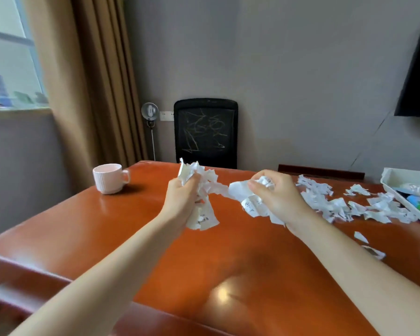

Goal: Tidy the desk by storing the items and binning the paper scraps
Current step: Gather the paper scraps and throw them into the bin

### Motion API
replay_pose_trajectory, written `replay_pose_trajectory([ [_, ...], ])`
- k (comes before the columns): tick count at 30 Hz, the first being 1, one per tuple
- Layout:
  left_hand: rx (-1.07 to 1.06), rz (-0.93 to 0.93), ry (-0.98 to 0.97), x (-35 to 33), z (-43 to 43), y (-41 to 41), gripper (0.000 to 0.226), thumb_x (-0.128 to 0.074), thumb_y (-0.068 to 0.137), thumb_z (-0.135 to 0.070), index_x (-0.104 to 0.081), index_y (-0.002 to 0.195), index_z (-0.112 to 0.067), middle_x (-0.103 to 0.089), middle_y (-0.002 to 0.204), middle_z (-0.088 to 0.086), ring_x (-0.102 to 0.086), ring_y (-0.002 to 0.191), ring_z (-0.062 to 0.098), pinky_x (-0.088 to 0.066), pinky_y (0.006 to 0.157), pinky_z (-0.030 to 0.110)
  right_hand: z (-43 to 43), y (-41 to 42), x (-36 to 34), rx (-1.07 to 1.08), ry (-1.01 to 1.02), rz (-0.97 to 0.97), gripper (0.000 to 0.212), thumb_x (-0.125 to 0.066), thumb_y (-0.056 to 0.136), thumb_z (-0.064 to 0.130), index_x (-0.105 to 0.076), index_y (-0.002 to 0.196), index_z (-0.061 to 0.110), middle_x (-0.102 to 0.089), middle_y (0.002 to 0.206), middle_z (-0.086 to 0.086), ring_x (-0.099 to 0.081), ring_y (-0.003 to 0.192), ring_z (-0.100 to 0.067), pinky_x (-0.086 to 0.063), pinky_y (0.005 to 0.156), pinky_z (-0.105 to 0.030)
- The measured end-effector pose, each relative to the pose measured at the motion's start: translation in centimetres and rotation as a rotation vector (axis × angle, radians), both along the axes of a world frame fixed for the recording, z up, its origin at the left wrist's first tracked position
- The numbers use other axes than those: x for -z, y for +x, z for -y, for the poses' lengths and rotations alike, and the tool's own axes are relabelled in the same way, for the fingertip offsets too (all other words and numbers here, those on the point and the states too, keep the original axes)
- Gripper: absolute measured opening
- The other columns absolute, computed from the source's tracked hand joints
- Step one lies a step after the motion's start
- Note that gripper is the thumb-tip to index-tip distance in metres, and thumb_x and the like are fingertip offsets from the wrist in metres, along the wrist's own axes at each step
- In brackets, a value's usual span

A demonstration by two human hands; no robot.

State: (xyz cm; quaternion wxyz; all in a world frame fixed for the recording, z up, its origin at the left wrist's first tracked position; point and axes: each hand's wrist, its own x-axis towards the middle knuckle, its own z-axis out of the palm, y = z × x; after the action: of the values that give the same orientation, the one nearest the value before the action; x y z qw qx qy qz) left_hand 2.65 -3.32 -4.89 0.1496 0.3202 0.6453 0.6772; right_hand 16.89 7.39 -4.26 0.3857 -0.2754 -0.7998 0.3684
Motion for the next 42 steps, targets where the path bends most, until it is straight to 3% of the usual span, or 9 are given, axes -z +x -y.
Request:
replay_pose_trajectory([
  [3,-0.067,0.017,0.026,-0.6,3.3,-3.2,0.024,-0.037,0.100,-0.033,-0.059,0.097,-0.022,-0.064,0.084,-0.001,-0.061,0.077,0.013,-0.044,0.056,0.022,3.2,-4.2,-0.6,-0.112,0.006,-0.009,0.012,-0.056,0.093,0.023,-0.063,0.087,0.016,-0.057,0.077,0.007,-0.056,0.076,-0.007,-0.041,0.056,-0.013],
  [6,-0.137,0.079,0.045,-0.7,6.8,-6.8,0.024,-0.037,0.100,-0.034,-0.055,0.108,-0.020,-0.064,0.090,0.002,-0.061,0.080,0.014,-0.046,0.059,0.024,6.6,-8.8,0.0,-0.241,-0.011,-0.003,0.014,-0.054,0.094,0.022,-0.062,0.087,0.014,-0.058,0.080,0.004,-0.055,0.079,-0.007,-0.040,0.060,-0.012],
  [9,-0.208,0.154,0.093,-0.4,10.4,-10.6,0.026,-0.037,0.099,-0.029,-0.059,0.106,-0.016,-0.064,0.084,0.003,-0.062,0.071,0.014,-0.047,0.056,0.025,9.9,-13.6,1.1,-0.323,-0.060,0.011,0.017,-0.050,0.096,0.025,-0.061,0.090,0.013,-0.060,0.086,0.002,-0.055,0.081,-0.007,-0.041,0.063,-0.013],
  [13,-0.341,0.255,0.165,0.2,15.3,-14.8,0.023,-0.039,0.097,-0.022,-0.059,0.099,-0.012,-0.056,0.066,-0.002,-0.053,0.055,0.010,-0.042,0.050,0.025,14.3,-19.6,2.5,-0.431,-0.154,0.016,0.017,-0.050,0.096,0.024,-0.058,0.086,0.012,-0.053,0.073,0.005,-0.052,0.072,-0.007,-0.041,0.060,-0.014],
  [17,-0.466,0.305,0.198,1.3,20.9,-18.1,0.020,-0.041,0.094,-0.019,-0.058,0.090,-0.011,-0.051,0.058,-0.002,-0.050,0.036,0.003,-0.038,0.037,0.015,19.3,-24.9,3.6,-0.531,-0.216,0.016,0.014,-0.053,0.095,0.020,-0.057,0.084,0.012,-0.054,0.075,0.003,-0.052,0.073,-0.008,-0.044,0.061,-0.016],
  [24,-0.654,0.355,0.233,5.0,31.8,-21.8,0.023,-0.040,0.095,-0.015,-0.056,0.080,-0.012,-0.052,0.053,-0.002,-0.049,0.034,0.003,-0.039,0.037,0.012,28.8,-32.4,7.0,-0.741,-0.235,0.074,0.019,-0.056,0.093,0.014,-0.055,0.074,0.010,-0.048,0.063,0.000,-0.045,0.058,-0.010,-0.038,0.050,-0.016],
  [30,-0.801,0.424,0.170,10.9,41.3,-24.4,0.017,-0.042,0.093,-0.018,-0.057,0.086,-0.012,-0.050,0.071,0.006,-0.048,0.056,0.016,-0.041,0.050,0.023,37.0,-36.3,12.6,-0.858,-0.250,0.195,0.025,-0.058,0.090,0.013,-0.054,0.066,0.017,-0.049,0.060,0.003,-0.045,0.057,-0.010,-0.037,0.057,-0.024],
  [36,-0.976,0.503,0.093,18.8,48.0,-25.5,0.023,-0.043,0.095,-0.016,-0.059,0.079,-0.012,-0.055,0.064,0.002,-0.053,0.047,0.010,-0.044,0.050,0.023,43.3,-39.5,20.0,-0.895,-0.380,0.395,0.025,-0.057,0.086,0.014,-0.050,0.063,0.012,-0.043,0.055,0.005,-0.042,0.058,-0.015,-0.035,0.060,-0.029],
  [42,-1.077,0.711,-0.031,28.4,51.5,-26.5,0.022,-0.047,0.095,-0.022,-0.052,0.077,-0.011,-0.047,0.060,0.003,-0.046,0.047,0.016,-0.039,0.046,0.024,47.3,-41.3,28.3,-0.932,-0.353,0.613,0.023,-0.052,0.088,0.015,-0.047,0.067,0.011,-0.038,0.060,0.006,-0.034,0.053,-0.012,-0.027,0.049,-0.024],
])
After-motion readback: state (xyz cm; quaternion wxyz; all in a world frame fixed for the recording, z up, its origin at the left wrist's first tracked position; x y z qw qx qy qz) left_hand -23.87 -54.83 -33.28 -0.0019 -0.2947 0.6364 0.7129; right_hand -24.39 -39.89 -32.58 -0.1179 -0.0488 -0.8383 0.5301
